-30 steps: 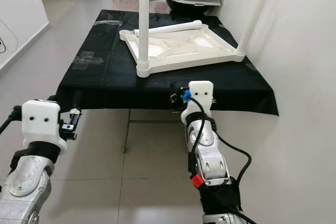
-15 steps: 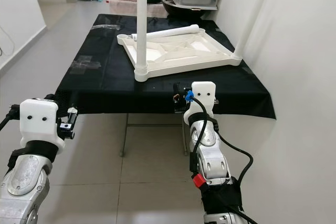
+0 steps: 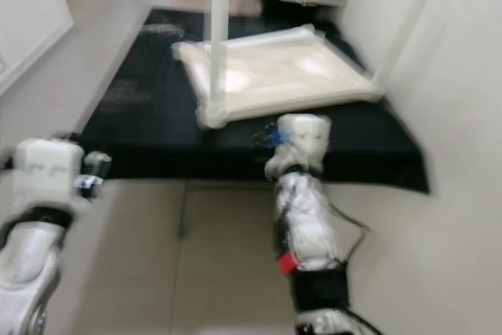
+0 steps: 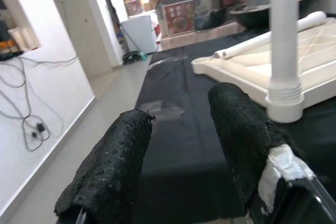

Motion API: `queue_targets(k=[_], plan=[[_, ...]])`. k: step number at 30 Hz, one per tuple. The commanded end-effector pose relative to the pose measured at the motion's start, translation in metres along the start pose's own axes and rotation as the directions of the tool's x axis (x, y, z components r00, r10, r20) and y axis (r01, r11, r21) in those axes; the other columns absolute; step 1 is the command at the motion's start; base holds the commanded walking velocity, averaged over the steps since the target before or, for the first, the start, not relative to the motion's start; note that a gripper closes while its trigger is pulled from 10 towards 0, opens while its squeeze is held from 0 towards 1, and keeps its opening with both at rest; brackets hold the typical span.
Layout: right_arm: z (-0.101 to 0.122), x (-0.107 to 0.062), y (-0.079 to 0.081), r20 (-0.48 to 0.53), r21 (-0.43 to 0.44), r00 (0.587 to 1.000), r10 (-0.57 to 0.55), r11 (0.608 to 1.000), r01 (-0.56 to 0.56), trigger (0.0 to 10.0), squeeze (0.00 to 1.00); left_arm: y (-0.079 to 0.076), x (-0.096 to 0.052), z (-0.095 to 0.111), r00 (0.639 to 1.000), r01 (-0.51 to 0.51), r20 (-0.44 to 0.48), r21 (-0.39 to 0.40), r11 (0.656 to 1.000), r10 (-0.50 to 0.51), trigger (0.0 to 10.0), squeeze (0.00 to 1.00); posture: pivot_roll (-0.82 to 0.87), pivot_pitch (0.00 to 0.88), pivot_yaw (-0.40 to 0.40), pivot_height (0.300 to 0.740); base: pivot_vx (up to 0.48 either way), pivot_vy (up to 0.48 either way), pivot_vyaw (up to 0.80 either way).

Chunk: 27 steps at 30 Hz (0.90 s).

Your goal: Building children table

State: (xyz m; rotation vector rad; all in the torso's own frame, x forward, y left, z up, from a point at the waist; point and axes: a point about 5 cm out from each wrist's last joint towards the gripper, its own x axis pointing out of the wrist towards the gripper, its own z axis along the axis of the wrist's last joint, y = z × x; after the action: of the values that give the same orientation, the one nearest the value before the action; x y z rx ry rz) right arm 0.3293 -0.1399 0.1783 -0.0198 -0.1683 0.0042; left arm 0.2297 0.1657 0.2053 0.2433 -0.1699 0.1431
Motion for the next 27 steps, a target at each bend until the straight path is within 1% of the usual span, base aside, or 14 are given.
queue_targets(k=[1,21,27], plan=[[-0.0024,-0.0013,-0.0116,-0.003,-0.01,0.999,-0.039,0.999,0.039,10.0,0.0,-0.0039,-0.0015,0.0003,1.0,0.015,-0.002,-0.006,1.0,-0.015,10.0,0.0,0.15,0.046,-0.072,0.74,0.322,0.0,0.0],[-0.0024,0.0,-0.0116,0.003,-0.007,0.999,-0.041,0.999,0.041,10.0,0.0,-0.0052,-0.002,-0.0013,1.0,0.021,-0.003,-0.014,1.0,-0.021,10.0,0.0,0.14,0.025,-0.071,0.74,0.328,0.0,0.0],[-0.0013,0.0004,-0.0124,0.007,-0.011,0.999,-0.047,0.999,0.047,10.0,0.0,-0.0057,-0.0026,-0.0009,1.0,0.023,-0.003,-0.017,1.0,-0.023,10.0,0.0,0.15,0.033,-0.073,0.74,0.328,0.0,0.0]])
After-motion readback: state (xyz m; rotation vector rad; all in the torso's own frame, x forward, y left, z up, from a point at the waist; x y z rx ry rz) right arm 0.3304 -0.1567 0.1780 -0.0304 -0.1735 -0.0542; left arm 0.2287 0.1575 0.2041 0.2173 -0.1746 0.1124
